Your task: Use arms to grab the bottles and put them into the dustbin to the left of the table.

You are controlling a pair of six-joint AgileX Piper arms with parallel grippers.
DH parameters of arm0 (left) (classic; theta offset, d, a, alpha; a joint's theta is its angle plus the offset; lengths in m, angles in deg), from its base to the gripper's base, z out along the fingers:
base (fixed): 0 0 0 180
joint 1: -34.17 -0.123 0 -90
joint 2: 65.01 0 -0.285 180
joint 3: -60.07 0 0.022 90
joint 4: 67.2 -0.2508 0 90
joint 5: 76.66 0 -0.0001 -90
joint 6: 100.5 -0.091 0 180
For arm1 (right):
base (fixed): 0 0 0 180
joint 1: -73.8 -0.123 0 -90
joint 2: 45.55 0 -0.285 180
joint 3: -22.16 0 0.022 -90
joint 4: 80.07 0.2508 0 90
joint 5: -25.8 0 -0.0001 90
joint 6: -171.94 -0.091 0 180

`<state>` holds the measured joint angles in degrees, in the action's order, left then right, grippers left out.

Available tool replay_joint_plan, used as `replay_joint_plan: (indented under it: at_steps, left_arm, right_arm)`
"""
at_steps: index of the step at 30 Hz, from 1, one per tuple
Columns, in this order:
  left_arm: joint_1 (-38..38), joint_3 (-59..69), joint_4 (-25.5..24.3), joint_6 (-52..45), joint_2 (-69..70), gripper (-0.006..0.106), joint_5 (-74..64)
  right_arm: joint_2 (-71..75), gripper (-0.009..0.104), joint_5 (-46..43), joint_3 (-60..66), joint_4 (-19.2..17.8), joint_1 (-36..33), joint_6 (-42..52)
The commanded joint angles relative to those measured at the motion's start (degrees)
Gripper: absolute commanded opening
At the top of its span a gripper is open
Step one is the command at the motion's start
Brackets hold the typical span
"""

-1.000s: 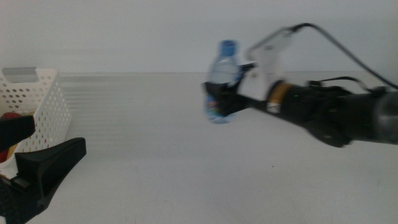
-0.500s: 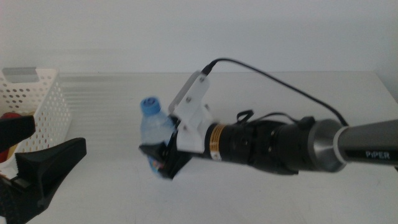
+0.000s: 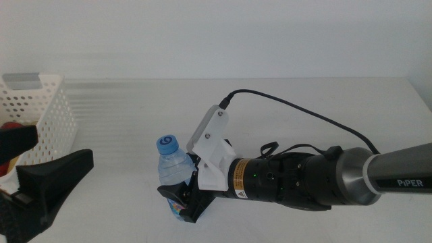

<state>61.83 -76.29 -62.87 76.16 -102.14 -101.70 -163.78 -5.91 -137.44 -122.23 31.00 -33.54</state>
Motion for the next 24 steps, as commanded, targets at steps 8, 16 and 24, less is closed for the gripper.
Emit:
replay_joint_plan:
  at_steps: [8,16,24]
  left_arm:
    - [0.23,-1.6,0.53,0.79,-0.3,0.085,4.38]
    - [0.23,-1.6,0.53,0.79,-0.3,0.085,4.38]
    - [0.23,-1.6,0.53,0.79,-0.3,0.085,4.38]
  right_arm:
    - [3.29,0.064,-2.69,-1.31,1.79,0.16,0.19]
    - [5.94,0.074,0.1,-1.2,1.79,0.24,-1.46]
    - [19.86,0.074,18.15,0.29,1.06,0.29,-6.6]
